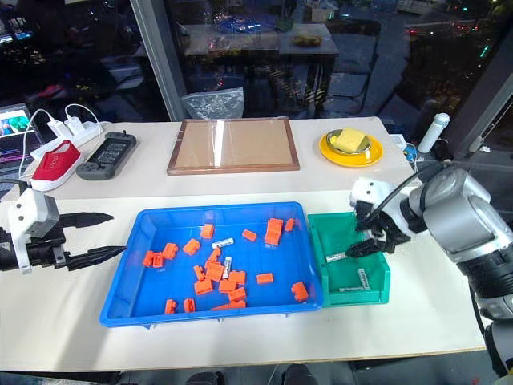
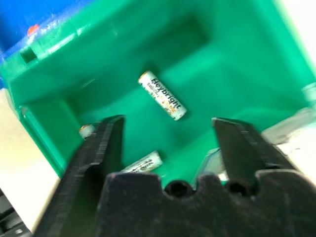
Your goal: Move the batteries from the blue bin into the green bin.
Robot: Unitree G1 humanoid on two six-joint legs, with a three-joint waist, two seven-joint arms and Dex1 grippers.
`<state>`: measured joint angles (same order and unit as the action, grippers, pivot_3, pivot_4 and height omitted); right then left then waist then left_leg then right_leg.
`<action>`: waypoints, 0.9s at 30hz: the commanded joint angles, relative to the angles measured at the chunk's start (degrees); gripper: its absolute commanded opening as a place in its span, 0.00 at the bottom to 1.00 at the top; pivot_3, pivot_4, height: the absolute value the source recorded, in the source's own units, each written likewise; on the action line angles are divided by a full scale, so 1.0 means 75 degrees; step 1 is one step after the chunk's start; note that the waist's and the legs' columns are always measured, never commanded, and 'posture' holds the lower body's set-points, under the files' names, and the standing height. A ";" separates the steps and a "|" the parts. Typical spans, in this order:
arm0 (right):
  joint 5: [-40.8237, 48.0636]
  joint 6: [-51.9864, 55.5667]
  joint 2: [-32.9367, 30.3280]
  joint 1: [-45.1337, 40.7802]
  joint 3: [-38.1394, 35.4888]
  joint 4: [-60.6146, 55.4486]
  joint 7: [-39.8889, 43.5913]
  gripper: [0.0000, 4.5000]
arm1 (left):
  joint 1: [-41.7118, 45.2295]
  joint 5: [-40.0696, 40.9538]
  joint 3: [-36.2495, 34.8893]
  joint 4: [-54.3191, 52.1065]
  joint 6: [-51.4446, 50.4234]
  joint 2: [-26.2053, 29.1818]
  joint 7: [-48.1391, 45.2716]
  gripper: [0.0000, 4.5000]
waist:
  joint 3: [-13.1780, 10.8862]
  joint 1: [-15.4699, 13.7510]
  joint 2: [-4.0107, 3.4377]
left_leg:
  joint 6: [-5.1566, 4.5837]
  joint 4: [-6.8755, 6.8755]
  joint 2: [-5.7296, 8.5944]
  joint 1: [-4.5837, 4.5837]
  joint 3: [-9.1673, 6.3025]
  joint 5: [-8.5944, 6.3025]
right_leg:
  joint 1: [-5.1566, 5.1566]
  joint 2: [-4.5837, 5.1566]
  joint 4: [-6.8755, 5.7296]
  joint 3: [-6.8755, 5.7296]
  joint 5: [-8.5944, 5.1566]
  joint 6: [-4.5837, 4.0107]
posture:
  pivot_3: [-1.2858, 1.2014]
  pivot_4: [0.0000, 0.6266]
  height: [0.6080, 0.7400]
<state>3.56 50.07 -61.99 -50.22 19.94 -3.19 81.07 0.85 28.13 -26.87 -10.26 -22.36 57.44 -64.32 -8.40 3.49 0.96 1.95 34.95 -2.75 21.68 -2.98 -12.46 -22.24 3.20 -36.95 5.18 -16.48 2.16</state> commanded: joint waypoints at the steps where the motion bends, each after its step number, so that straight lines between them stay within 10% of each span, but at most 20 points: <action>1: 0.0417 -0.0179 0.0543 -0.0776 -0.0351 -0.0213 0.0050 0.86 | 0.0082 0.0734 -0.0834 -0.0039 -0.0071 -0.0332 0.0097 0.88 | 0.0000 0.0017 0.0004 | 0.0000 0.0000 -0.0002 0.0000 -0.0002 0.0000 | 0.0000 -0.0001 -0.0001 -0.0002 0.0000 0.0000 | 0.52 0.24 1.00; 16: 0.0989 0.0248 0.4166 -0.1846 0.0626 0.0049 -0.1079 0.86 | -0.1380 0.1129 -0.1551 0.0542 0.1541 -0.1478 -0.1283 0.88 | 0.0004 0.0029 0.0009 | 0.0000 0.0001 -0.0009 -0.0003 -0.0013 0.0000 | -0.0003 -0.0002 -0.0023 -0.0018 0.0003 -0.0006 | 0.52 0.24 1.00; 27: 0.0499 -0.1113 0.4638 -0.1267 0.1323 0.0602 -0.1660 0.86 | -0.1608 0.1216 -0.1441 0.0834 0.1779 -0.1820 -0.1123 0.88 | 0.0019 -0.0009 0.0034 | 0.0000 0.0002 -0.0004 -0.0006 -0.0023 0.0000 | 0.0004 0.0007 -0.0021 -0.0033 0.0003 -0.0005 | 0.52 0.24 1.00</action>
<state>8.50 46.08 -28.82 -59.61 29.23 -0.39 69.78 -11.85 36.19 -37.16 -3.55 -10.11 43.82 -73.15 -8.25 3.42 1.22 1.95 34.96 -2.78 21.63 -3.15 -12.46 -22.20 3.25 -37.11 4.94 -16.45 2.12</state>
